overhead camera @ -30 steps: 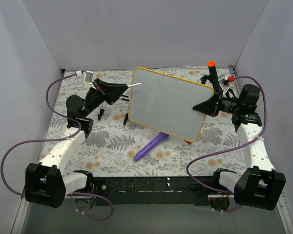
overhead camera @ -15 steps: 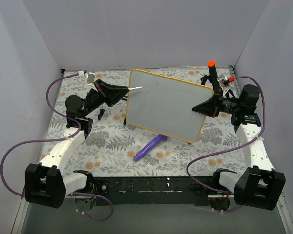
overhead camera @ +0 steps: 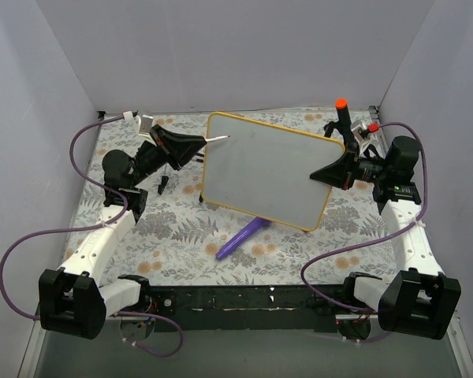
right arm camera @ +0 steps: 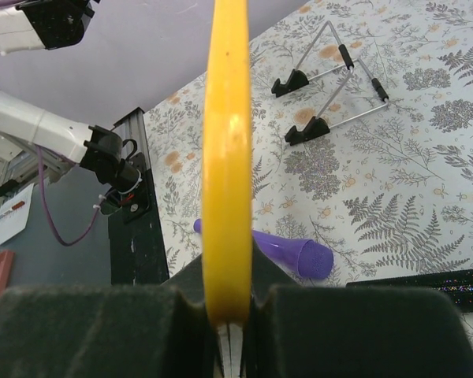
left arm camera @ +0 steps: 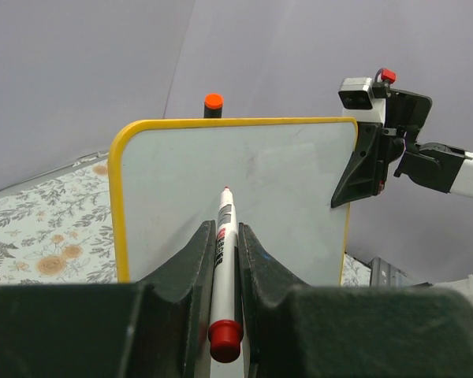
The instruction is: Write a sentence on the whiteboard
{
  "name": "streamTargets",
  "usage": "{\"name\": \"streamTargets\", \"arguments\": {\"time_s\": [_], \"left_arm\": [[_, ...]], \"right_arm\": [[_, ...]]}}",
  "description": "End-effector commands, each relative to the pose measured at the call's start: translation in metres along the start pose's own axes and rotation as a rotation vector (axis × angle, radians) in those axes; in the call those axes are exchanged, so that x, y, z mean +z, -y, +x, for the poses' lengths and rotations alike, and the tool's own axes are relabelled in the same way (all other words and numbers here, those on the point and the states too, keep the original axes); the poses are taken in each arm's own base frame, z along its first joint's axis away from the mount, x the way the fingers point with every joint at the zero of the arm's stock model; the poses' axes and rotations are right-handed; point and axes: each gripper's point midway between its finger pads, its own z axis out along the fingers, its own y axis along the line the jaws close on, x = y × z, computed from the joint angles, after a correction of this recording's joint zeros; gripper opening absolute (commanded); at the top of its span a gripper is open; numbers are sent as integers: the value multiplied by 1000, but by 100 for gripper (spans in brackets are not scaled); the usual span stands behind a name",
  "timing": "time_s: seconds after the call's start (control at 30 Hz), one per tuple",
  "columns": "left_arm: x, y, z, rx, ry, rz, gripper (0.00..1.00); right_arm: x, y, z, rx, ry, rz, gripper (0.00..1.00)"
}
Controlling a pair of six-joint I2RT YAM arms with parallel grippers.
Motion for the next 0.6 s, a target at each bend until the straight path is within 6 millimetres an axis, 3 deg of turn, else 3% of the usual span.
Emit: {"name": "streamTargets", "arguments": {"time_s": [0.0,0.57], "left_arm": [[2,5,-21,70,30,-1,0],[7,-6,-21,99,11,-26,0]], "right_arm": [[-1,-21,-10,-103,-6,-71,1],[0,-21,-9,-100,-7,-72,1]]}}
